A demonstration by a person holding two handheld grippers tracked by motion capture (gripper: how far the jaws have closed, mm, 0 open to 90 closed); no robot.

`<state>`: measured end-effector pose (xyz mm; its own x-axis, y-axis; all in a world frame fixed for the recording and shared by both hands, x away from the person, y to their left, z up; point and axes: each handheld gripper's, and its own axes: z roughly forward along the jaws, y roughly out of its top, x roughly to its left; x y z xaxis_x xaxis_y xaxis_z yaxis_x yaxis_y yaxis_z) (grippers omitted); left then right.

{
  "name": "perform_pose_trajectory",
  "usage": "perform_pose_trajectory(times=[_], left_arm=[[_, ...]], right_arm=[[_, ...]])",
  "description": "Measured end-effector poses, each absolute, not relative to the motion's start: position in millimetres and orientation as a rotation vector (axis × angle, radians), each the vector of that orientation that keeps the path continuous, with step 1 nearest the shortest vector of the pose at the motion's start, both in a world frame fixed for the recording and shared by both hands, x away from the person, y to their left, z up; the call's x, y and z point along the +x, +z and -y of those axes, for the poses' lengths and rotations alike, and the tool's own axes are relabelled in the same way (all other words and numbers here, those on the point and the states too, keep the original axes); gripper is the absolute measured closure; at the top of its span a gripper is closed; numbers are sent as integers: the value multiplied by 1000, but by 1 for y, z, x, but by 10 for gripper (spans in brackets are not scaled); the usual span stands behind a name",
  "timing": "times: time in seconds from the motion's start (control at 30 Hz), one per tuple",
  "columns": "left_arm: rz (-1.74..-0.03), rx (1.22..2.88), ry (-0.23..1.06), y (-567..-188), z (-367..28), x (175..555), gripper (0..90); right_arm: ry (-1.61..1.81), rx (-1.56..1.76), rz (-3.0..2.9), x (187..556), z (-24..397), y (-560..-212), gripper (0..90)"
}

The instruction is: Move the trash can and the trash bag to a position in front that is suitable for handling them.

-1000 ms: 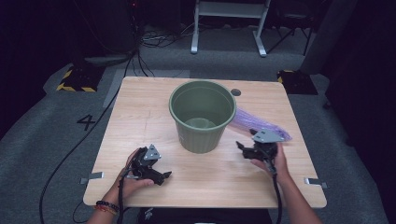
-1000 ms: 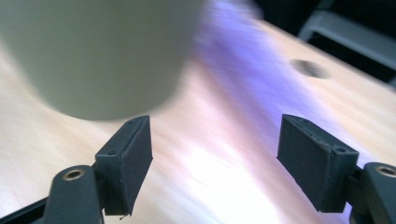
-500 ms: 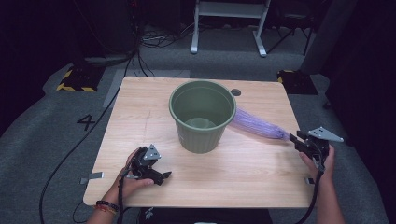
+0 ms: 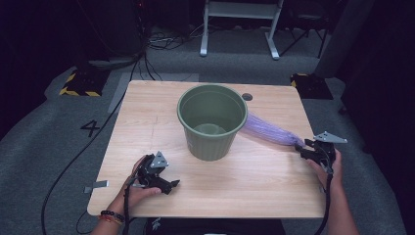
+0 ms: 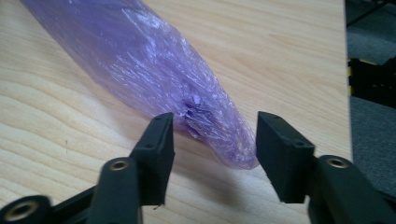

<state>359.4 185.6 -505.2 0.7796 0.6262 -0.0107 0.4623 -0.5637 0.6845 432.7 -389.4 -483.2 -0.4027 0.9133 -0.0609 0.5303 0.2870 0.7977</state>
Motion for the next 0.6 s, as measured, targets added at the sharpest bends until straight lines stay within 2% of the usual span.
perform_pose_trajectory(times=[0.1, 0.13, 0.17, 0.2, 0.23, 0.3, 0.47, 0.6], left_arm=[[-805, 2271, 305, -505, -186, 359, 0], [-805, 2271, 305, -505, -186, 359, 0], [-805, 2271, 305, -505, -186, 359, 0], [-805, 2271, 305, -505, -186, 359, 0], [-805, 2271, 305, -505, -186, 359, 0], [-805, 2271, 305, -505, -186, 359, 1], [-805, 2271, 305, -505, -186, 359, 0], [-805, 2271, 305, -505, -186, 359, 0]], right_arm=[[971, 1291, -2085, 435, 386, -487, 586], [971, 1291, -2085, 435, 386, -487, 586], [974, 1291, -2113, 437, 385, -489, 646], [974, 1291, -2113, 437, 385, -489, 646], [973, 1297, -2132, 437, 384, -491, 699], [990, 1294, -2151, 438, 384, -492, 749], [990, 1243, -2207, 435, 377, -495, 828], [976, 1212, -2234, 434, 371, -497, 854]])
